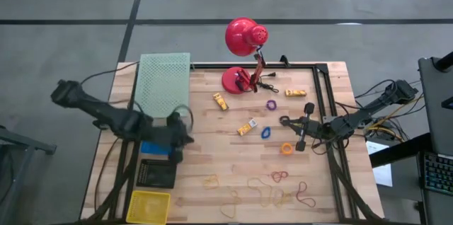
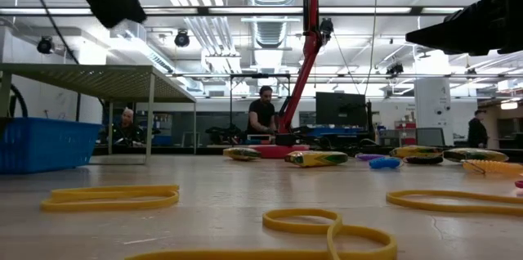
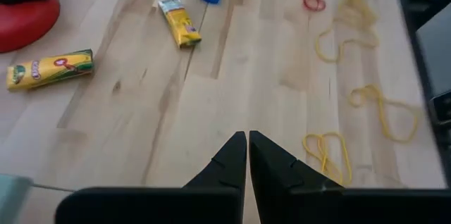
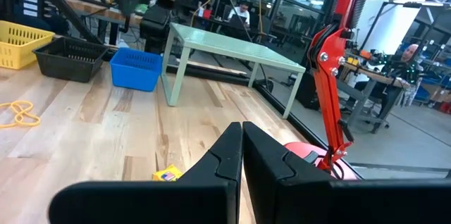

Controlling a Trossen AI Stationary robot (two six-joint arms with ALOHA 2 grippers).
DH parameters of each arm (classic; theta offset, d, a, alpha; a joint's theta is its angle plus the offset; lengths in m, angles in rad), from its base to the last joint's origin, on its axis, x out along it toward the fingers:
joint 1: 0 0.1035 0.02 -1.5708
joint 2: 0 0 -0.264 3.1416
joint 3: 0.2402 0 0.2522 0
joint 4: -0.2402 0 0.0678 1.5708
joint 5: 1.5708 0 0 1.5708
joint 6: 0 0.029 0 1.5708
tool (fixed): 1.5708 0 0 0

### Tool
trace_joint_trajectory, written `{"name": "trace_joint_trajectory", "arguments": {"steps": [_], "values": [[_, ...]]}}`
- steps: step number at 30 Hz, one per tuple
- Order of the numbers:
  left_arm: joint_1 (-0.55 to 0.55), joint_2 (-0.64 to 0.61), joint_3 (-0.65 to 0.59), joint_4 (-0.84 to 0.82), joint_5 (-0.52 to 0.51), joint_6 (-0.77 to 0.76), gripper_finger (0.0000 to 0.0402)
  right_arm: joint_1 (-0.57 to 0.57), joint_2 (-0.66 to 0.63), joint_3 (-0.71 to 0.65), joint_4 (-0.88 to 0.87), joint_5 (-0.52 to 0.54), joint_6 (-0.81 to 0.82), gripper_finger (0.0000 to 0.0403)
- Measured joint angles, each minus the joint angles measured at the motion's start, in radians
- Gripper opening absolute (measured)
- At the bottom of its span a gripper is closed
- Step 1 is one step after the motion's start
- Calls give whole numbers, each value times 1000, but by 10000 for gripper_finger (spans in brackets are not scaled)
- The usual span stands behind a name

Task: Pick & Place Office Desk Supplies
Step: Put the yellow rubber band into the yellow bin

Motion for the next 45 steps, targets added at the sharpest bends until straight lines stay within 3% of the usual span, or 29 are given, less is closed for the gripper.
{"name": "trace_joint_trajectory", "arguments": {"steps": [5, 13, 22, 33, 39, 45], "values": [[-147, 116, 79, -63, -76, -26, 23, 0, 0, 0, 0, 0, 0, 8], [-172, 175, 81, 18, -62, -148, 39, 0, 0, 0, 0, 0, 0, 8], [-207, 299, -5, 271, -42, -129, 135, 0, 0, 0, 0, 0, 0, 8], [-210, 504, 3, 423, -3, -108, 231, 0, 0, 0, 0, 0, 0, 8], [-213, 565, 3, 464, 83, -122, 245, 0, 0, 0, 0, 0, 0, 8], [-234, 614, 3, 470, 101, -124, 240, 0, 0, 0, 0, 0, 0, 8]]}}
